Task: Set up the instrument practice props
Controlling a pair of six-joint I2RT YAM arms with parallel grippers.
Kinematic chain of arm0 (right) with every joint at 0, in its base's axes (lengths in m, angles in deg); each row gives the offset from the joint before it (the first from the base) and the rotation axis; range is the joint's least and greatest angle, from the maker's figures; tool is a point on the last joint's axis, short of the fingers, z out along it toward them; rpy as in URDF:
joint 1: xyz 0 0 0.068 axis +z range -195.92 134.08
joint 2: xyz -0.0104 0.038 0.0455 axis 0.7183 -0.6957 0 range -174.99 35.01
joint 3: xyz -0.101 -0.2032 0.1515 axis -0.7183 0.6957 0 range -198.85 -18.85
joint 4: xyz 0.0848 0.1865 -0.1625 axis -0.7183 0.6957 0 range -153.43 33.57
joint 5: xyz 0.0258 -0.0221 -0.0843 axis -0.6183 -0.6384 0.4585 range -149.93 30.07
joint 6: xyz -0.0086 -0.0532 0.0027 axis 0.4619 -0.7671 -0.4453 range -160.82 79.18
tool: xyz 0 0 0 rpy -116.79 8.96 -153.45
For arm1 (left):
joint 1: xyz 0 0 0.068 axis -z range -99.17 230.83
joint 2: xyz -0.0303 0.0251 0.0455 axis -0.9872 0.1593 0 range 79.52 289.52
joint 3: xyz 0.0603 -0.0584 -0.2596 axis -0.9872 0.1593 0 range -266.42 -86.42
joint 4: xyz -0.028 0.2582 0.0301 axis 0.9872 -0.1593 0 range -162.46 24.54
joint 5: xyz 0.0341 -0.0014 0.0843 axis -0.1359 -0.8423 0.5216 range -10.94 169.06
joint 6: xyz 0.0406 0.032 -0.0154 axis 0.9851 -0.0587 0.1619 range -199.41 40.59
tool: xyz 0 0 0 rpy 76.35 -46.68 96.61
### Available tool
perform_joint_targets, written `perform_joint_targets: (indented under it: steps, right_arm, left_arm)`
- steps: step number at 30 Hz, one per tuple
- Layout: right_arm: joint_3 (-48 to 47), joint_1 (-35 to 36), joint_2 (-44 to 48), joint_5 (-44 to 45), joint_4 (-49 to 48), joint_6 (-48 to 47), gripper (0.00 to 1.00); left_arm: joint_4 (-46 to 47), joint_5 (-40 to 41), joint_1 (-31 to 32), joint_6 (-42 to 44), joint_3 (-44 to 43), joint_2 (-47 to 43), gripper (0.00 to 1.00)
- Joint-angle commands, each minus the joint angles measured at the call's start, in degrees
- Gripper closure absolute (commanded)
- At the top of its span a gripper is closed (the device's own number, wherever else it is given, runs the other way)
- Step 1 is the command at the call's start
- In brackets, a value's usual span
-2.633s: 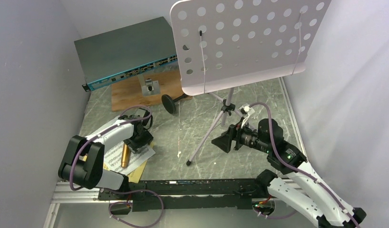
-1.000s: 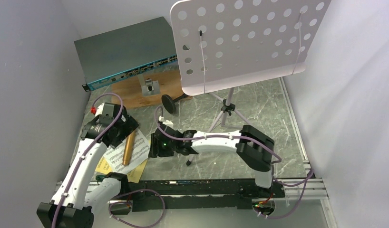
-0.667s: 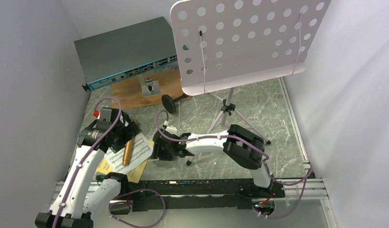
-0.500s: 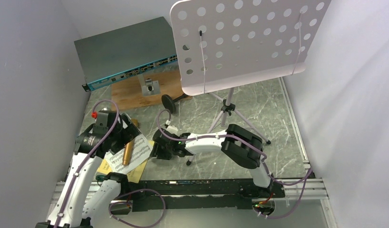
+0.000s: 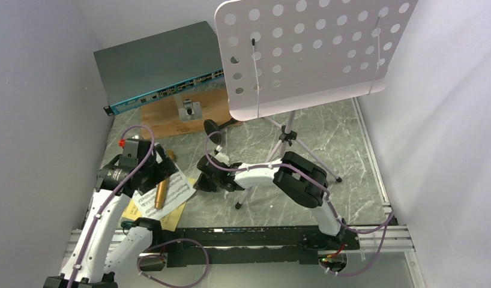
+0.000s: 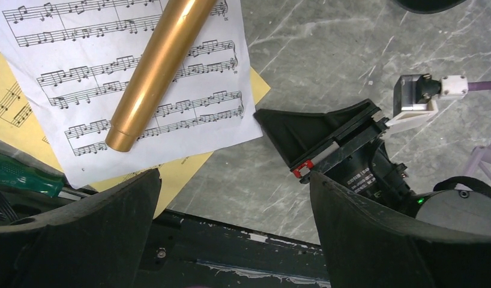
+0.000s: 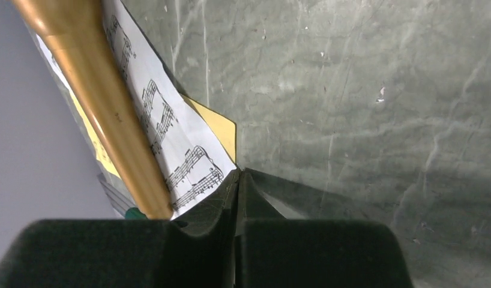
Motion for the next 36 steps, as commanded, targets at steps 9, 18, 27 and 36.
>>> perform_joint_targets:
  steps: [9,18,27,36]
  right_arm:
    - [6.87,-0.14,12.29,8.86,-2.89,-15.53,1.0]
    - [9.57,-0.46,14.55,-1.49,-8.12,-20.02,0.81]
    - [7.63,-0.44,7.12,-11.09,-10.73,-15.4,0.47]
    - [6.96,-1.13,-0.09,-17.35,-19.72,-6.64,0.58]
  left_arm:
    - [3.22,1.95,-0.27,1.64,-0.21,3.48,0.01]
    - [6.49,0.77,-0.27,-0.99,1.42,8.19,0.01]
    - [9.74,-1.3,-0.27,-4.04,4.7,7.77,0.0]
    - [7.62,-3.01,-0.27,-4.29,3.03,4.32,0.01]
